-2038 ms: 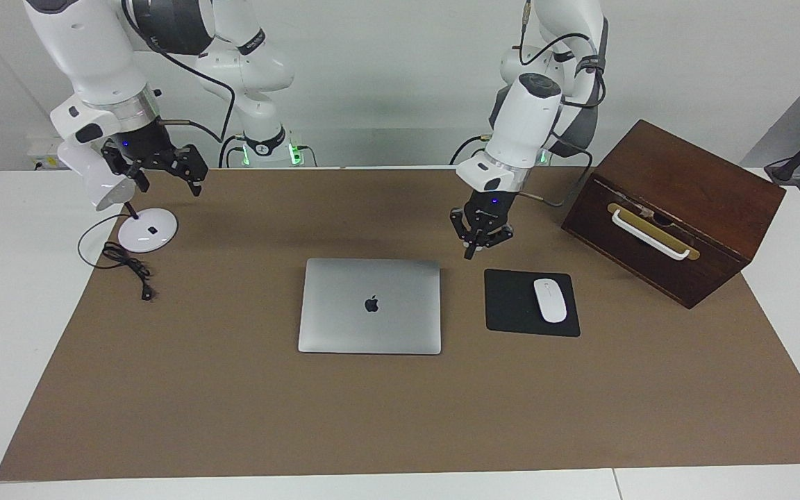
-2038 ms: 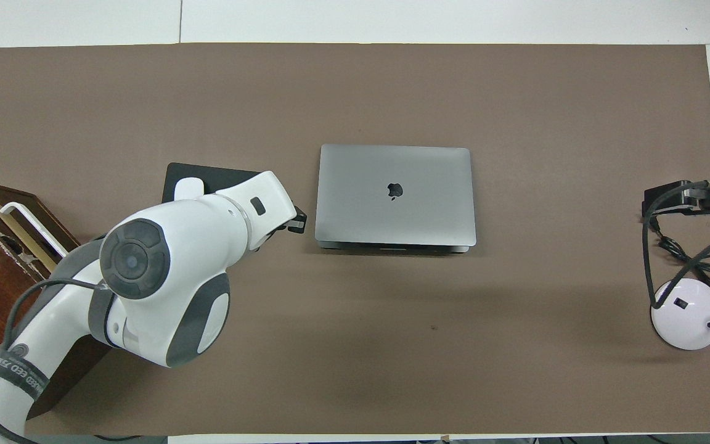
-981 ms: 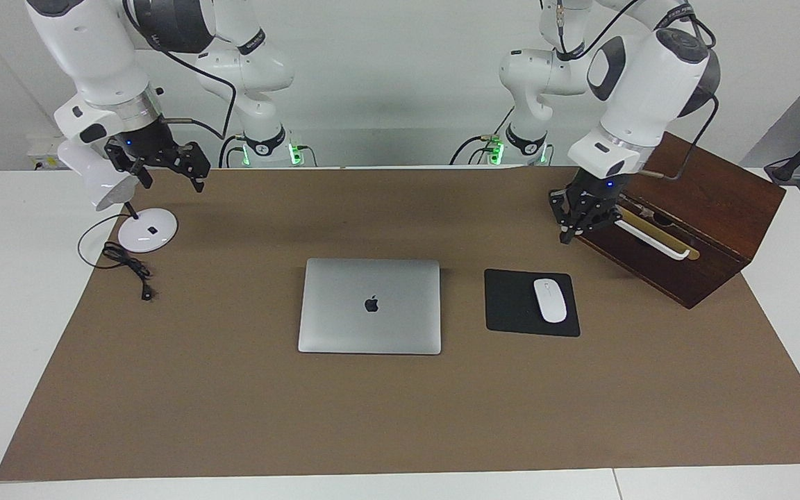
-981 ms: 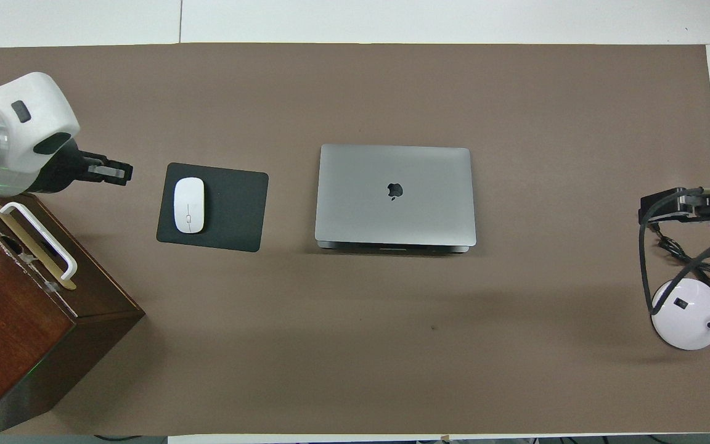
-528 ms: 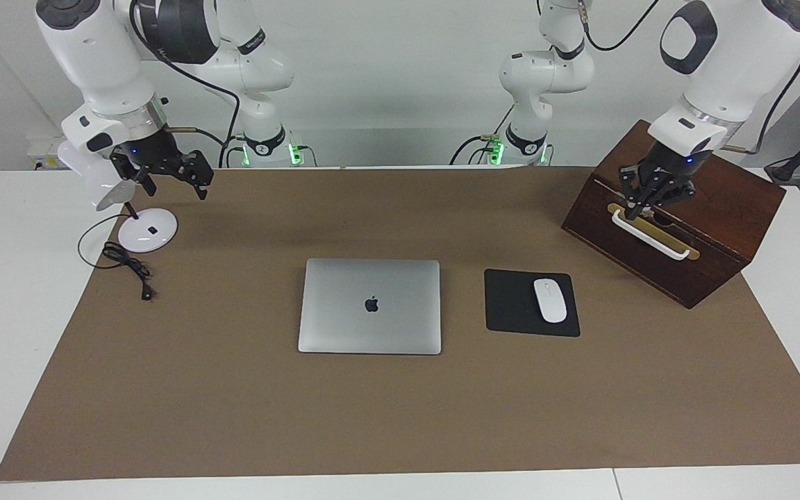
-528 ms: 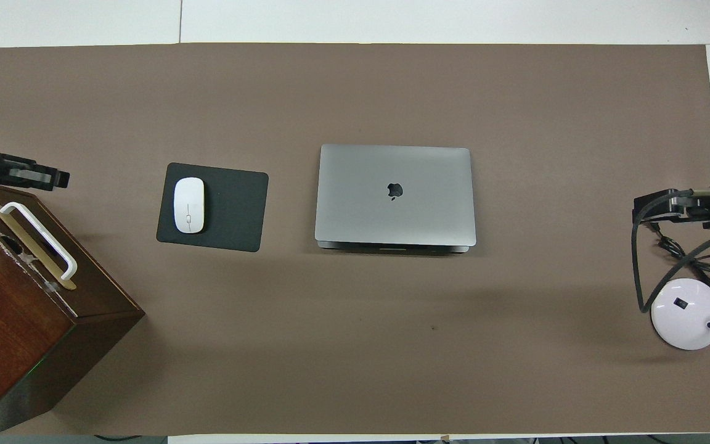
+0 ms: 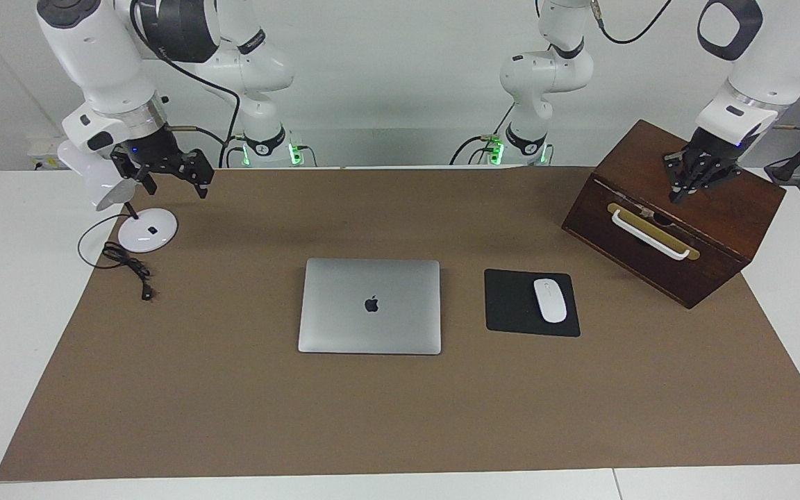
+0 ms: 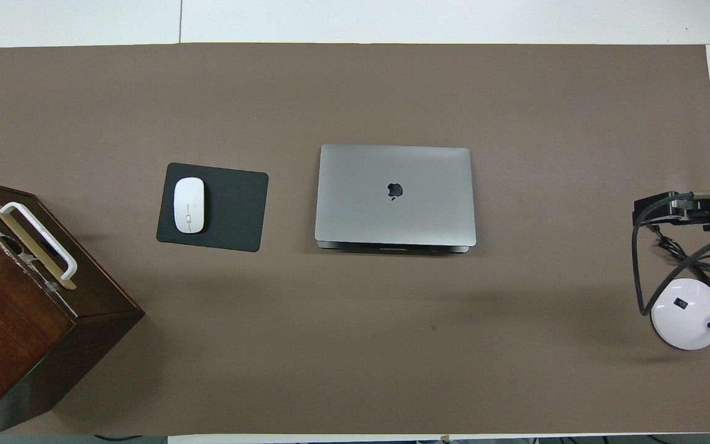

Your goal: Close laptop with both arms

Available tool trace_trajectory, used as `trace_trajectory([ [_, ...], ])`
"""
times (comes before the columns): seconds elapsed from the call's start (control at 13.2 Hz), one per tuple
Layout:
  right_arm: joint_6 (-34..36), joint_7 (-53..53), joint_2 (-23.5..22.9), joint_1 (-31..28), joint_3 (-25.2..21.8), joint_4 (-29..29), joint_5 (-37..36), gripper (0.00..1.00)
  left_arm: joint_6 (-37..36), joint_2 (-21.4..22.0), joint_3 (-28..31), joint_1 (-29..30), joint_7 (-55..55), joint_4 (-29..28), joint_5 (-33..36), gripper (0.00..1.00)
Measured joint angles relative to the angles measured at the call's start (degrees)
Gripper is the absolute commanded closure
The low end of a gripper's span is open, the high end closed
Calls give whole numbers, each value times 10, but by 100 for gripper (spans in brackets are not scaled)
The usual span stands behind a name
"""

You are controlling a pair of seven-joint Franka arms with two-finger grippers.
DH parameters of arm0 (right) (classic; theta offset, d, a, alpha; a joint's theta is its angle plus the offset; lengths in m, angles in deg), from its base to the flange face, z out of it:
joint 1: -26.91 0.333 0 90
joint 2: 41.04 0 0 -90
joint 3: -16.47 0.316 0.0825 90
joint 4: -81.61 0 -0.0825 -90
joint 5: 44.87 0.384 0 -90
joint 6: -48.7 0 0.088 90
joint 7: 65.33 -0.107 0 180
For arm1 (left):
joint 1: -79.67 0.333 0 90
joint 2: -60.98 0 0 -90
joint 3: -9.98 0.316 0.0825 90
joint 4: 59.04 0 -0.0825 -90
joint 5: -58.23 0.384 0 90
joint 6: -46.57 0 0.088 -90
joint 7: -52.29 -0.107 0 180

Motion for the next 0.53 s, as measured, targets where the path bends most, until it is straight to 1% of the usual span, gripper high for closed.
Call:
trace_trajectory([
  [0.38,-7,0,0,0,0,0,0,0,-3,0,5,3,4,12,0,0],
  [0.53,-13,0,1,0,0,0,0,0,-4,0,20,-10,9,13,0,0],
])
